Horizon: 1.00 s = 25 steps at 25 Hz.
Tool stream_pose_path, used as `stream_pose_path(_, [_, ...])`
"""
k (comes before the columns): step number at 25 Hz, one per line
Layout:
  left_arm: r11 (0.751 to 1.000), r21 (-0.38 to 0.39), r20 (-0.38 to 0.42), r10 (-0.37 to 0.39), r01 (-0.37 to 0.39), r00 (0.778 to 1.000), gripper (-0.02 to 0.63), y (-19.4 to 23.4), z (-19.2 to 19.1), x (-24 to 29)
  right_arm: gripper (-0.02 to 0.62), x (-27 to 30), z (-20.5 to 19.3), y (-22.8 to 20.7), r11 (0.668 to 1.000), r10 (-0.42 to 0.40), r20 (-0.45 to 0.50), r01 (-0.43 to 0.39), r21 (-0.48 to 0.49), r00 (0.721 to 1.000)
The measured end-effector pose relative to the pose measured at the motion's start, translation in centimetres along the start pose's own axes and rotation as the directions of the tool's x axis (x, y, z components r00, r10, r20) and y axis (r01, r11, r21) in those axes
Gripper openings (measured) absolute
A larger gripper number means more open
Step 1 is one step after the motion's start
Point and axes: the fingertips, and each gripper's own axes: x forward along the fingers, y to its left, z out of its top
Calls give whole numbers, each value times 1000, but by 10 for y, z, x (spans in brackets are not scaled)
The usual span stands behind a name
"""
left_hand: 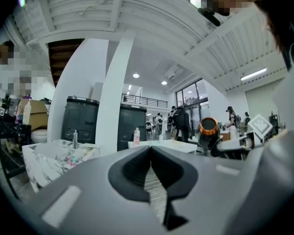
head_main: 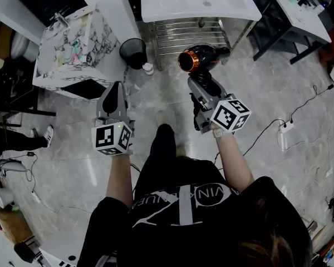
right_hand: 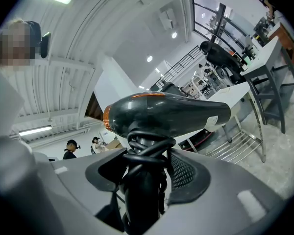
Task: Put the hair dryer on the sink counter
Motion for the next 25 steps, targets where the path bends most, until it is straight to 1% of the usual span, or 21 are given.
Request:
stream_pose_path(5, [999, -5, 2, -40, 40, 999, 0, 12, -1, 60, 259, 37, 15, -27, 1000, -26, 4, 26, 4, 1000])
stream_pose_path(9, [997, -10, 8, -81, 82, 997, 0, 18, 9, 114, 259, 69, 42, -48, 999, -48, 20, 48, -3, 999])
stream_pose_path(12, [994, -16, -4, -104, 104, 995, 0, 29, 8, 148, 259, 96, 56, -61, 998, -63, 37, 62, 13, 997])
stream_pose_path(17, [992, -25, -19, -121, 121, 992, 0, 55, 1, 193, 259, 136, 61, -79, 996, -91, 41, 91, 21, 995])
stream_pose_path(25, [987, -30, -15, -157, 156, 988, 0, 92, 3, 267, 259, 201, 77, -105, 992, -128, 49, 127, 23, 991])
